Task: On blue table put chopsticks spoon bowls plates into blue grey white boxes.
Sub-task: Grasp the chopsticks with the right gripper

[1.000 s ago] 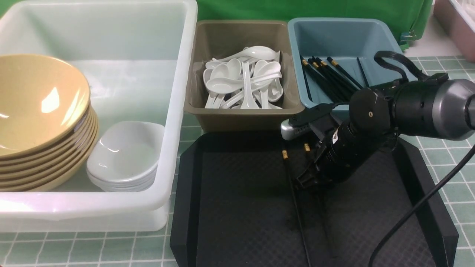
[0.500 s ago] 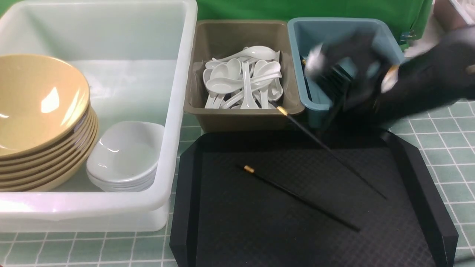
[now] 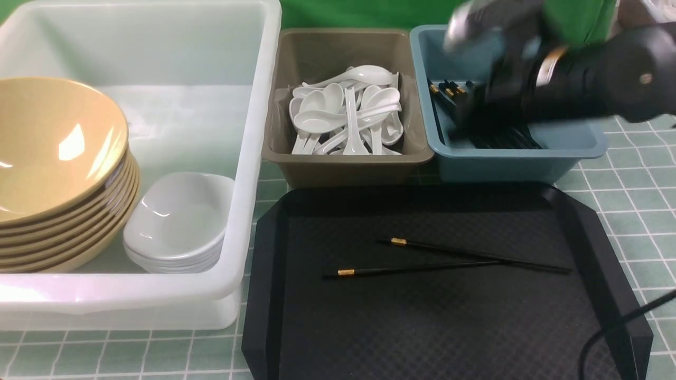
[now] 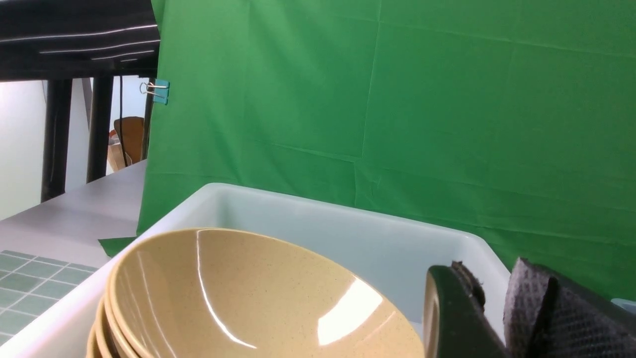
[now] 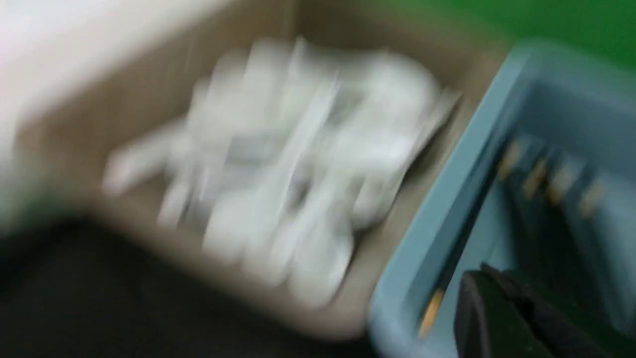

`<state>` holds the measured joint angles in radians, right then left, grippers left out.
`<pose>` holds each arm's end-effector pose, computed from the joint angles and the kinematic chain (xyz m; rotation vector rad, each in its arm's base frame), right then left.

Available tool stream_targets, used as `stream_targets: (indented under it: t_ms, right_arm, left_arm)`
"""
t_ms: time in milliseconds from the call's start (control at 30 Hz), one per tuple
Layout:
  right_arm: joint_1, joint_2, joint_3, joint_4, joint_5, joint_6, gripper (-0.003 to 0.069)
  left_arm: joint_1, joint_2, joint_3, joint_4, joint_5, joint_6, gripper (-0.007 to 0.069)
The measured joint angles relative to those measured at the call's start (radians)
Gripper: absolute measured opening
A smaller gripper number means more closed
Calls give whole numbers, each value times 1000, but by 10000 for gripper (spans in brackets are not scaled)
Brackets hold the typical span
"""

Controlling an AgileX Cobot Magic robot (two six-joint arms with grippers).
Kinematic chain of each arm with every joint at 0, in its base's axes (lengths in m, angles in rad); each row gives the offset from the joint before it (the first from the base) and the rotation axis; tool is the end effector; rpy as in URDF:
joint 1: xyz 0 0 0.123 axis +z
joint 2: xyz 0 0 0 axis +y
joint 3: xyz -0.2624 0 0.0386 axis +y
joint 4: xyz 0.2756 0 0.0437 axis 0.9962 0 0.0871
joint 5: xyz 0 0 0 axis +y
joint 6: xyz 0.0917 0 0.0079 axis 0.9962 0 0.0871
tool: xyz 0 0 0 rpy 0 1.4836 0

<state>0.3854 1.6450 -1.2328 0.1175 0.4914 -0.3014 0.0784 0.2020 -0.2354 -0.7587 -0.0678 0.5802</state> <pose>0.3604 0.1517 0.2446 -0.7116 2.2798 0.1548 0.1146 0.0132 0.2818 -0.2171 1.3844 -0.0495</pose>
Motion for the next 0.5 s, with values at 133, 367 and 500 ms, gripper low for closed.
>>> stream_targets:
  t_ms: [133,367,500]
  right_arm:
    - [5,68,-1,-3,283,-101,171]
    - [5,217,-1,-67,347,-155,344]
    - [5,259,-10,-77,298,-156,355]
  left_arm:
    - [0,0,0,0,0,0,130]
    - [0,0,21,0,-19,0,130]
    - [0,0,30,0,-34,0,130]
